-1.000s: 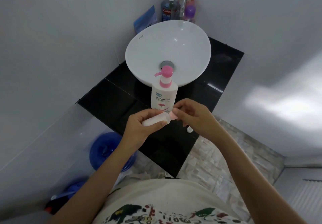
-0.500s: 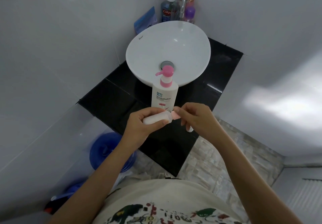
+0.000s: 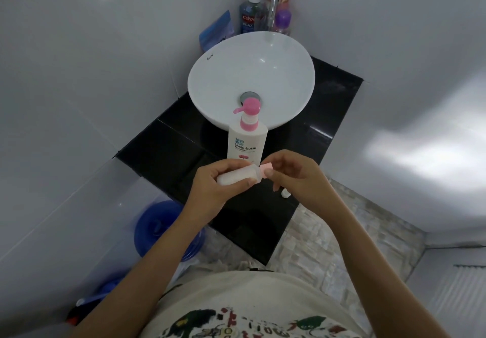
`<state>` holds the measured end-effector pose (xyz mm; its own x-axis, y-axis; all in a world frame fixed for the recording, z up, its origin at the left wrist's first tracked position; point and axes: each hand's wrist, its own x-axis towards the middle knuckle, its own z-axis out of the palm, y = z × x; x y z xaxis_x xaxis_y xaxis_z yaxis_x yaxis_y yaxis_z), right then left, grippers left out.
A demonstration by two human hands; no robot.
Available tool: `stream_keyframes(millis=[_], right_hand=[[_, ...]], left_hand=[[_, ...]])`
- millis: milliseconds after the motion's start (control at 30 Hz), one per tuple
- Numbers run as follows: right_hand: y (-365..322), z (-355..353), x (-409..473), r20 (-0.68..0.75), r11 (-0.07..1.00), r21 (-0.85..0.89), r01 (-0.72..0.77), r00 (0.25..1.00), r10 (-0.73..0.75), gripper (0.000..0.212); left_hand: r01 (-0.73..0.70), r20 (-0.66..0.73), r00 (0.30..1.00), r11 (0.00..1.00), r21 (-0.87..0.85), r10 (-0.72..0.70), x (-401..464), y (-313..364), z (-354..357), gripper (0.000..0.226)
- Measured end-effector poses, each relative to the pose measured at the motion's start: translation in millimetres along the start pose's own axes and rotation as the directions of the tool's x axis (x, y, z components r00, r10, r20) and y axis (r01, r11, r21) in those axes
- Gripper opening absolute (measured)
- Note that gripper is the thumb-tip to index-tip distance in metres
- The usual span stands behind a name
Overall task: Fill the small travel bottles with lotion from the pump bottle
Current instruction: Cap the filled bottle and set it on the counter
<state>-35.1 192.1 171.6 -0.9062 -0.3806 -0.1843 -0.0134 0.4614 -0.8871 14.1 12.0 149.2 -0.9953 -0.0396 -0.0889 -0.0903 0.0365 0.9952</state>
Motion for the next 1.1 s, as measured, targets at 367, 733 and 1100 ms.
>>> stream_keyframes(millis=[367, 733, 1100], right_hand=[[2, 5, 1, -0.099, 0.995, 0.046, -0.085, 0.991, 0.089, 0.013], [2, 6, -1, -0.068, 0.99, 0.137, -0.038, 0.997, 0.048, 0.015], [6, 15, -2, -0.158, 0.975, 0.145, -0.168, 0.969, 0.19, 0.037]], left_hand=[[0.022, 0.001, 1.0, 1.0, -0.017, -0.022, 2, -2, -2, 0.029], [0.023, 0.007, 1.0, 0.999, -0.037, -0.023, 4, -2, -1, 0.029], [0.002, -0.01, 1.0, 0.999, -0.045, -0.003, 4, 1, 8, 0.031]])
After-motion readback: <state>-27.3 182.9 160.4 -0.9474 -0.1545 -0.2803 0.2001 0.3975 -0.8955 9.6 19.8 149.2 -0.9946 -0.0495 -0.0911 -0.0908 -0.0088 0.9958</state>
